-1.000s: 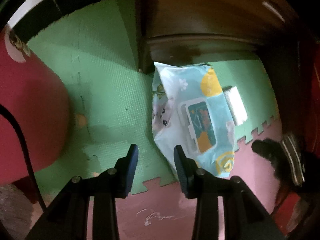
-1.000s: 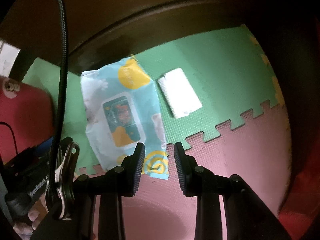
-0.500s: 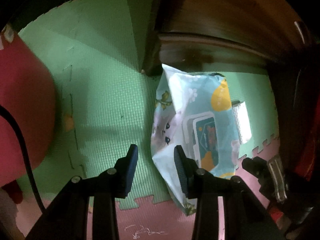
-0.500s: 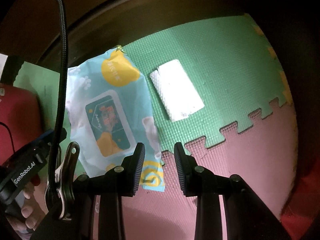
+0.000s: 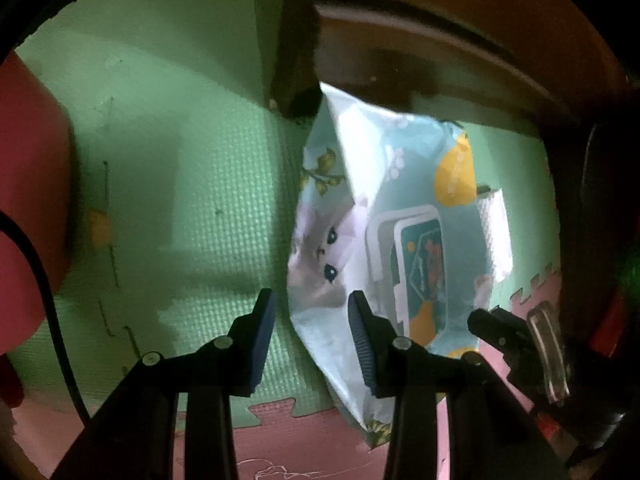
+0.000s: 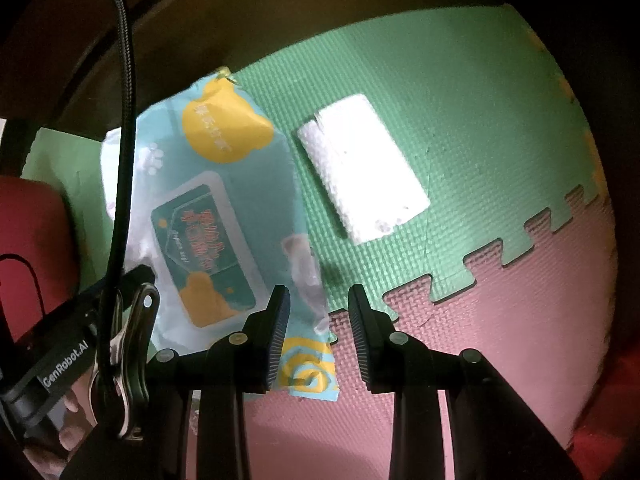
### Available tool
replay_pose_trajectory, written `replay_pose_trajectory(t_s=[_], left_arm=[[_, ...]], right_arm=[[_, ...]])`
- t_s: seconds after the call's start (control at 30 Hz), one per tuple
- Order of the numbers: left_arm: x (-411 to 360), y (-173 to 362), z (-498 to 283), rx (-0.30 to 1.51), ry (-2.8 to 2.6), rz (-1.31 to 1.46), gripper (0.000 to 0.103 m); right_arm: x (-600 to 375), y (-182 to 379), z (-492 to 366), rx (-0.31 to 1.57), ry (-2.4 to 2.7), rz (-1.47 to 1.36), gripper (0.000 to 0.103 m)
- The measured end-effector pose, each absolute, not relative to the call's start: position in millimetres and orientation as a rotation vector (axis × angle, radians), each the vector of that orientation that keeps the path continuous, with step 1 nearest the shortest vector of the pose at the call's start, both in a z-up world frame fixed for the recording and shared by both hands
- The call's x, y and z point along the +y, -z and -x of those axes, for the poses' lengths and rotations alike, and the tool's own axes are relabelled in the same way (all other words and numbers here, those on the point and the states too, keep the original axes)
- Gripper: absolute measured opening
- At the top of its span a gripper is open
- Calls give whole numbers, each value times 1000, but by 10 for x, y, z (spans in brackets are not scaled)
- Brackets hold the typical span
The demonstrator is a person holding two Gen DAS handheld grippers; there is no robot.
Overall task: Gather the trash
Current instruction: 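Lower both open tools around the blue wet-wipes packet on the mat, then close the left tool on the wet-wipes packet while the right tool pinches its edge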
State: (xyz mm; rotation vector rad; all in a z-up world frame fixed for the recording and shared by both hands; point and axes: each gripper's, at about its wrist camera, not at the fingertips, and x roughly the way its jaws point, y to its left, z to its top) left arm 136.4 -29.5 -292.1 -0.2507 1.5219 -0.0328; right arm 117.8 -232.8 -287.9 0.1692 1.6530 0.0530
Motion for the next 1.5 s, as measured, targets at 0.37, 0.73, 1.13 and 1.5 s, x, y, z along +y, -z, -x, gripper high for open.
replay_pose_trajectory(t_s=[0.37,0.73,1.13,1.5], left_arm=[[-306,3032,-1381,1535,58,287,44],[-442,3038,-1373,1523,79,257,41],[-356,2762,-1238,1523,124,296,23],[-194,2046,-1092,1452,150,296,19]], right_arm=[[-2093,3056,-1289,1668,-94,-135,31],[-2200,3090,-1368,1672,-93,-165,27],[-2149,2742,-1248,1670,-161,-106,11],[-2259,2112,-1097,1641,-173,-185,11]])
